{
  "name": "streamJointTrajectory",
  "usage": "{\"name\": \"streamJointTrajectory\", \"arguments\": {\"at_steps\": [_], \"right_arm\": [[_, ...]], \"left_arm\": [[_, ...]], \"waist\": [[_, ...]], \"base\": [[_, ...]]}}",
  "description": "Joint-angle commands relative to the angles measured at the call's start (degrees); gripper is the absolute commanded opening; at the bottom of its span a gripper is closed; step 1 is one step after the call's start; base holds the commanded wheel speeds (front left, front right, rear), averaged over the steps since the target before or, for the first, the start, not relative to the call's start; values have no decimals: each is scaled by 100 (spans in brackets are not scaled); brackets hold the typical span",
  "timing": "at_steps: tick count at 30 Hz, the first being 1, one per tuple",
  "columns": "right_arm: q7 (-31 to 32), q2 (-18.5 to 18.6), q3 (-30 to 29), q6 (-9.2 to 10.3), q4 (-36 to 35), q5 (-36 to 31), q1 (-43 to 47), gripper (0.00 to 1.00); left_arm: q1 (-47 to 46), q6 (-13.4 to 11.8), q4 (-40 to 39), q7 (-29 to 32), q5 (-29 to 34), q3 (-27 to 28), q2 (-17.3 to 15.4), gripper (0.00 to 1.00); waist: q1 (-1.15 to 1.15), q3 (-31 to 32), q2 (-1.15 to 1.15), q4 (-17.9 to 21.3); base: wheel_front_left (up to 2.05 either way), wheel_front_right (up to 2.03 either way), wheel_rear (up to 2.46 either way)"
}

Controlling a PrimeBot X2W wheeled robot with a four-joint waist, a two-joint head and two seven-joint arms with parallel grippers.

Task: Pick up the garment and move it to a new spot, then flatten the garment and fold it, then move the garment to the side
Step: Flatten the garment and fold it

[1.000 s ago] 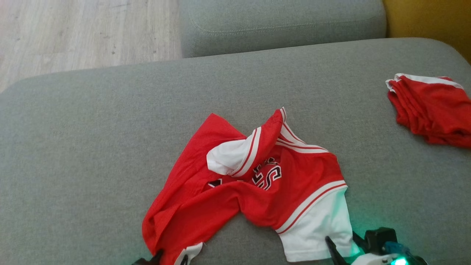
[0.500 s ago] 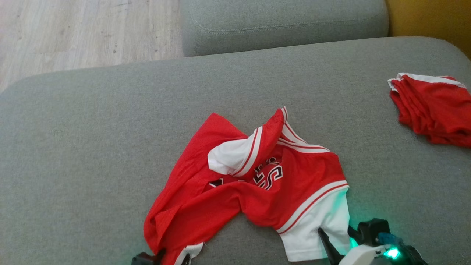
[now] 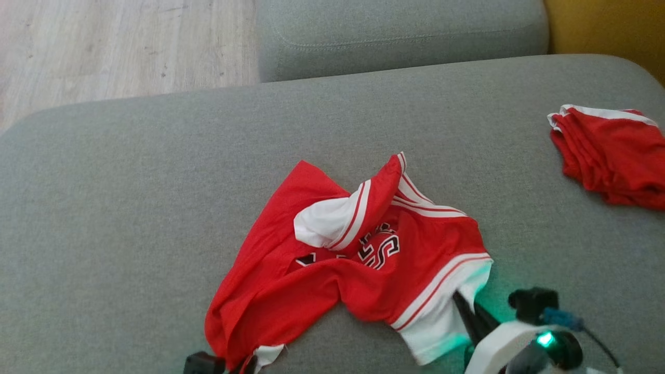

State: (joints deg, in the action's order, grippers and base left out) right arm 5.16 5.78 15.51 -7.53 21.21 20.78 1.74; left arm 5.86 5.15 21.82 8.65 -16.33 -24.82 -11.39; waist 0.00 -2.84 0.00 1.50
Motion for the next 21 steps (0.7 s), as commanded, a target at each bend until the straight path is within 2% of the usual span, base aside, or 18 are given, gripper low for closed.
{"name": "streamJointTrajectory", "arguments": {"at_steps": [1, 5, 9, 13, 17, 21], "right_arm": [[-89, 21, 85, 4, -306, 107, -245, 0], [1, 153, -127, 4, -1207, 842, -174, 0], [316, 331, -548, 4, -2403, 1607, -16, 0], [823, 416, -1105, 4, -3674, 2305, 70, 0], [1464, 366, -1743, 4, -4820, 2768, -78, 0], [2260, 191, -2384, 4, -5586, 3081, -687, 0]], "left_arm": [[116, 34, 238, 216, -54, 54, 3, 0], [243, 62, -417, 178, -641, 430, 78, 0], [465, 153, -1830, 417, -1446, 717, -22, 0], [610, 211, -3795, 953, -2408, 812, -379, 0], [379, 226, -5681, 1524, -3447, 882, -776, 0], [-288, 180, -6891, 2060, -4467, 1115, -1009, 0]], "waist": [[0, 21, 0, 1], [0, 121, 0, -5], [0, 256, 0, -31], [0, 308, 0, -49], [0, 309, 0, -56], [0, 211, 0, -20]], "base": [[0, 0, 0], [0, 0, 0], [0, 0, 0], [0, 0, 0], [0, 0, 0], [0, 0, 0]]}}
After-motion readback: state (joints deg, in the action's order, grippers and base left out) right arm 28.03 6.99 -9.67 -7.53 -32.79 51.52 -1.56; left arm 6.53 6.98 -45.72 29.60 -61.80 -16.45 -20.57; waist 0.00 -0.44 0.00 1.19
